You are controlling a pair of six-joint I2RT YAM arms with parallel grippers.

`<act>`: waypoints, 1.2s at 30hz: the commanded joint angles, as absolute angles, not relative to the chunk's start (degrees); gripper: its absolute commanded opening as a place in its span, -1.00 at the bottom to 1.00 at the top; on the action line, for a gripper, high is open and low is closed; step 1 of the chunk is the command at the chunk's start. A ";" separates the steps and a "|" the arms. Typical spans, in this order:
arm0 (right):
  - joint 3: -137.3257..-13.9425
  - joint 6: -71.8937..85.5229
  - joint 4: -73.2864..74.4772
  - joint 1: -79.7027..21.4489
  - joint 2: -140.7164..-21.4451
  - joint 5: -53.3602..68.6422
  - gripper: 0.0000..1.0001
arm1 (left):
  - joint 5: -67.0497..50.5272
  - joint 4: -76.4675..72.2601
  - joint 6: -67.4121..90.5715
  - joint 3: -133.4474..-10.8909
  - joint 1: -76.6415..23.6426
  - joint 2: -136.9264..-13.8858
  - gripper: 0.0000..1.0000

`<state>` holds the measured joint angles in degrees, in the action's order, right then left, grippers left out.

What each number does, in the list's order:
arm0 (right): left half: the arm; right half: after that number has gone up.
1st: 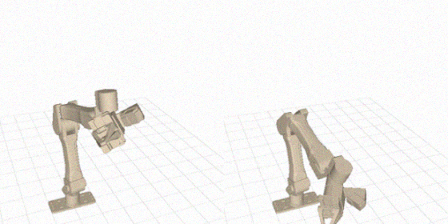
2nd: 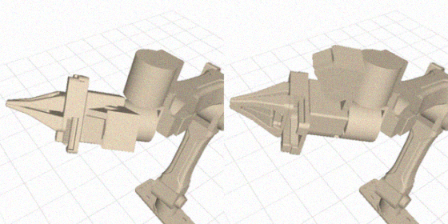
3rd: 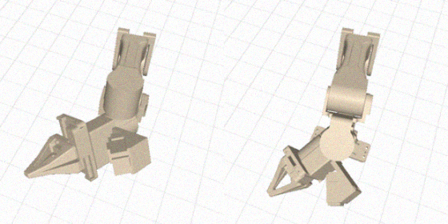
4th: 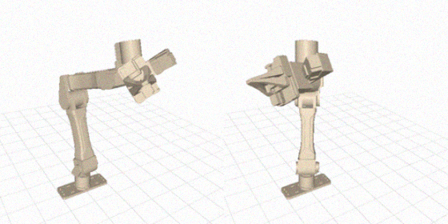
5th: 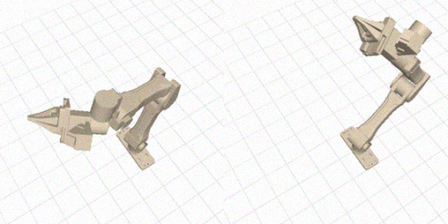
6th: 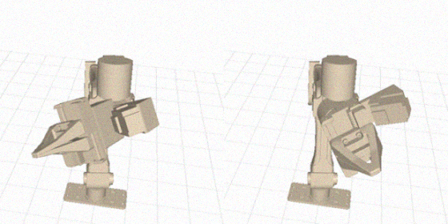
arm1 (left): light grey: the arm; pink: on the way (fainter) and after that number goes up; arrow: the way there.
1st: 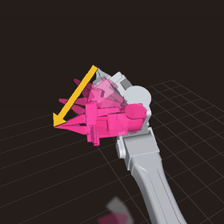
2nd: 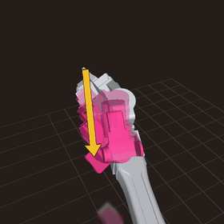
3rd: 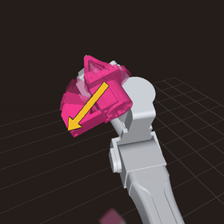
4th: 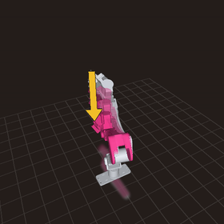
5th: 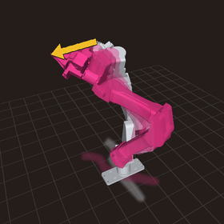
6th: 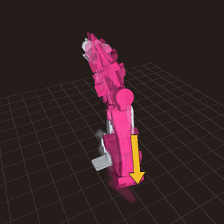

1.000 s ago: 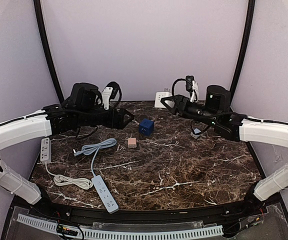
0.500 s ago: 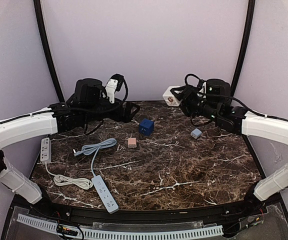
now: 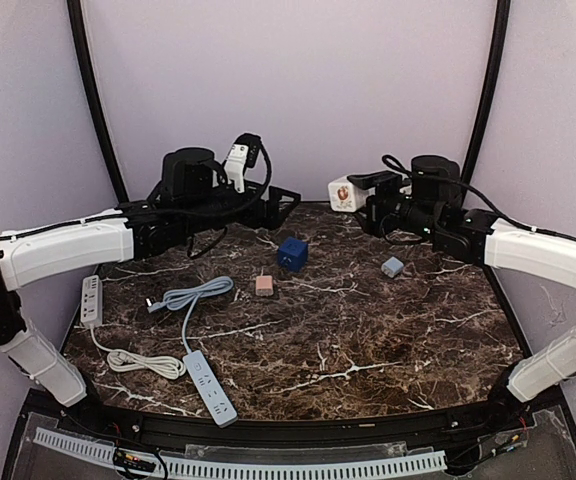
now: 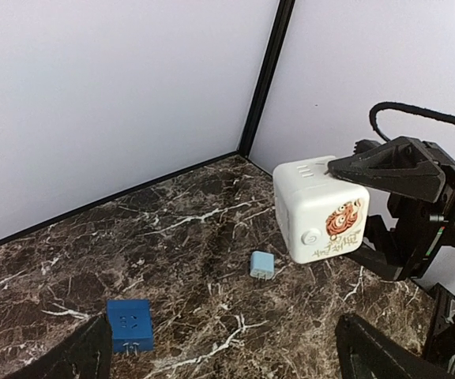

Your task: Insert the plug

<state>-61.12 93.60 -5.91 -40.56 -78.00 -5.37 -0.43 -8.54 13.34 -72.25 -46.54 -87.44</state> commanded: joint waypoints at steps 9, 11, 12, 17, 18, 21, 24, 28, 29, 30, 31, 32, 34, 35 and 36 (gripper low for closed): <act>-63.39 104.06 -9.56 -41.13 -78.74 -5.25 -0.31 | -7.24 -14.50 18.60 -78.93 -48.12 -93.52 0.97; -63.46 104.43 -9.84 -41.23 -78.91 -5.19 -0.31 | -8.01 -14.58 19.12 -80.12 -48.50 -94.76 0.97; -63.59 104.46 -9.97 -41.28 -79.00 -5.10 -0.32 | -8.38 -14.59 19.50 -80.45 -48.60 -95.10 0.97; -62.91 106.36 -11.40 -41.48 -78.94 -4.95 -0.33 | -8.30 -13.70 20.82 -83.19 -49.32 -97.79 0.97; -62.72 106.73 -11.84 -41.48 -78.88 -4.83 -0.33 | -8.45 -13.05 21.18 -83.61 -49.36 -98.16 0.97; -62.86 106.96 -12.32 -41.47 -79.00 -4.24 -0.33 | -8.73 -12.25 21.77 -85.31 -49.59 -99.71 0.97; -62.84 107.21 -13.05 -41.57 -79.19 -3.32 -0.34 | -8.56 -11.40 22.29 -87.00 -49.78 -101.20 0.97; -63.02 107.10 -13.10 -41.74 -79.28 -2.58 -0.34 | -7.82 -9.35 21.59 -89.58 -50.33 -103.06 0.98; -63.03 107.08 -13.08 -41.70 -79.23 -2.55 -0.34 | -7.36 -8.71 21.37 -90.01 -50.43 -103.34 0.97; -63.02 106.99 -13.09 -41.82 -79.18 -2.62 -0.34 | -7.06 -8.31 21.28 -90.90 -50.60 -103.93 0.97; -63.02 106.97 -13.10 -41.83 -79.19 -2.64 -0.34 | -6.27 -7.15 20.99 -91.37 -50.70 -104.26 0.97; -63.12 106.92 -13.05 -41.85 -79.19 -2.57 -0.34 | -5.95 -6.61 20.82 -92.37 -50.82 -104.86 0.97; -63.07 106.87 -13.10 -41.92 -79.19 -2.34 -0.35 | -4.91 -5.53 20.35 -93.27 -51.12 -105.54 0.97; -63.04 106.85 -13.05 -41.97 -79.18 -2.23 -0.34 | -4.02 -5.16 20.07 -93.48 -51.22 -105.68 0.97; -62.98 106.87 -13.08 -41.94 -79.14 -2.22 -0.34 | -3.68 -5.04 19.97 -93.86 -51.46 -106.03 0.97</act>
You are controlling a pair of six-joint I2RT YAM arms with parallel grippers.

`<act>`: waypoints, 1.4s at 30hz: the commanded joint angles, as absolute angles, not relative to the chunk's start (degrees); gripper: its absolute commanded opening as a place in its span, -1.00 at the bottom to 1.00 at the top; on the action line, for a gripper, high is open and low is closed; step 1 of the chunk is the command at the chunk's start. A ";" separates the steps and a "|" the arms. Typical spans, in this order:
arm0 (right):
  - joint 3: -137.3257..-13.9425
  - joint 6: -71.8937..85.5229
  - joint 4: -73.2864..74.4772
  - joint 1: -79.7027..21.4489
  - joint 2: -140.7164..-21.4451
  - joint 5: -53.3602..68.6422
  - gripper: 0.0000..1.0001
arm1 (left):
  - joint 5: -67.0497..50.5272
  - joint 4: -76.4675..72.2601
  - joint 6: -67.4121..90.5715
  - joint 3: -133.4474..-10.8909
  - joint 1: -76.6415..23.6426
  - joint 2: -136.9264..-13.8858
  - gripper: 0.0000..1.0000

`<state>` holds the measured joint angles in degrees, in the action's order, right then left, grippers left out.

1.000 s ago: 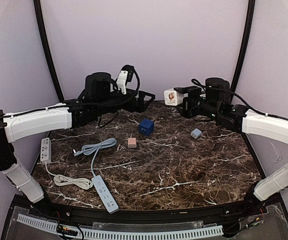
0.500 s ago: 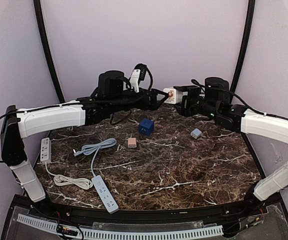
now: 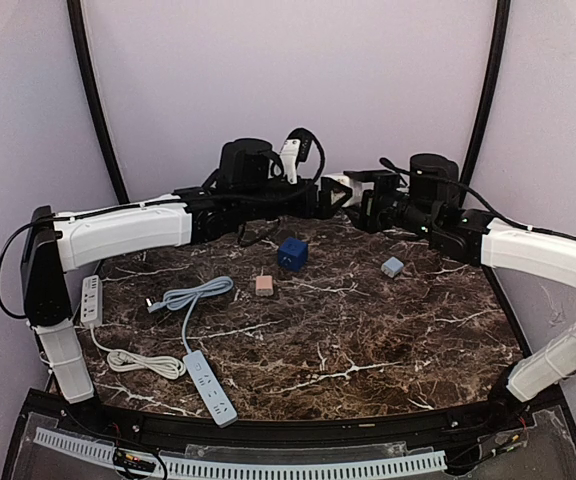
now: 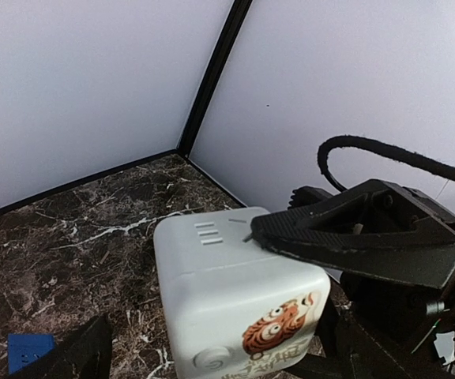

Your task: Insert the plug

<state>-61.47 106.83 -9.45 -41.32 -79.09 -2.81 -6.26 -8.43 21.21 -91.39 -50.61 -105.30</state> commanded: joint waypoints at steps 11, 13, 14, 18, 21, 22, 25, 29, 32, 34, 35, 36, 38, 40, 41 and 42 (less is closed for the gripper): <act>-63.18 105.88 -12.78 -42.17 -79.02 -2.11 -0.35 | 2.17 -2.76 18.61 -97.26 -52.82 -108.62 0.94; -63.48 105.61 -12.44 -42.19 -78.99 -1.87 -0.36 | 2.42 -2.58 18.25 -97.53 -53.01 -108.78 0.93; -63.54 105.38 -12.29 -42.13 -79.01 -1.73 -0.35 | 2.74 -2.23 17.92 -97.63 -53.00 -108.84 0.93; -64.22 104.49 -11.56 -42.18 -79.01 -1.46 -0.36 | 4.67 -1.21 16.83 -98.32 -53.29 -109.16 0.91; -64.25 104.76 -11.28 -42.19 -78.75 -1.72 -0.36 | 6.21 -0.87 16.56 -98.63 -53.30 -109.19 0.86; -64.26 104.83 -11.24 -42.19 -78.75 -1.60 -0.37 | 6.76 -0.77 16.29 -98.68 -53.28 -109.21 0.85; -64.69 104.66 -10.71 -42.19 -78.66 -1.12 -0.36 | 7.38 -0.68 15.80 -98.78 -53.31 -109.21 0.77; -65.73 103.93 -8.51 -42.19 -78.75 -0.72 -0.33 | 7.72 -0.60 15.13 -98.72 -53.29 -109.18 0.51; -65.32 104.10 -8.25 -42.19 -78.33 -1.23 -0.27 | 7.38 -0.60 14.68 -98.79 -53.35 -109.08 0.15; -64.84 104.22 -8.26 -42.07 -78.09 -1.50 -0.22 | 6.75 -0.59 14.41 -98.70 -53.27 -108.95 -0.27; -64.71 104.31 -8.26 -42.03 -77.94 -1.50 -0.20 | 6.34 -0.61 14.35 -98.59 -53.31 -108.88 -0.35; -64.44 104.39 -8.25 -42.01 -77.79 -1.51 -0.15 | 6.16 -0.57 14.34 -98.51 -53.30 -108.67 -0.47; -64.10 104.48 -8.26 -41.88 -77.70 -1.23 -0.01 | 5.75 -0.57 14.33 -98.33 -53.28 -108.30 -0.63; -63.86 104.54 -8.33 -41.74 -77.70 -0.92 0.13 | 5.41 -0.50 14.39 -98.04 -53.31 -107.83 -0.76; -63.69 104.56 -8.35 -41.67 -77.65 -0.82 0.19 | 5.20 -0.37 14.41 -98.01 -53.33 -107.55 -0.79; -63.60 104.53 -8.35 -41.62 -77.59 -0.76 0.24 | 5.19 -0.36 14.37 -98.00 -53.30 -107.43 -0.87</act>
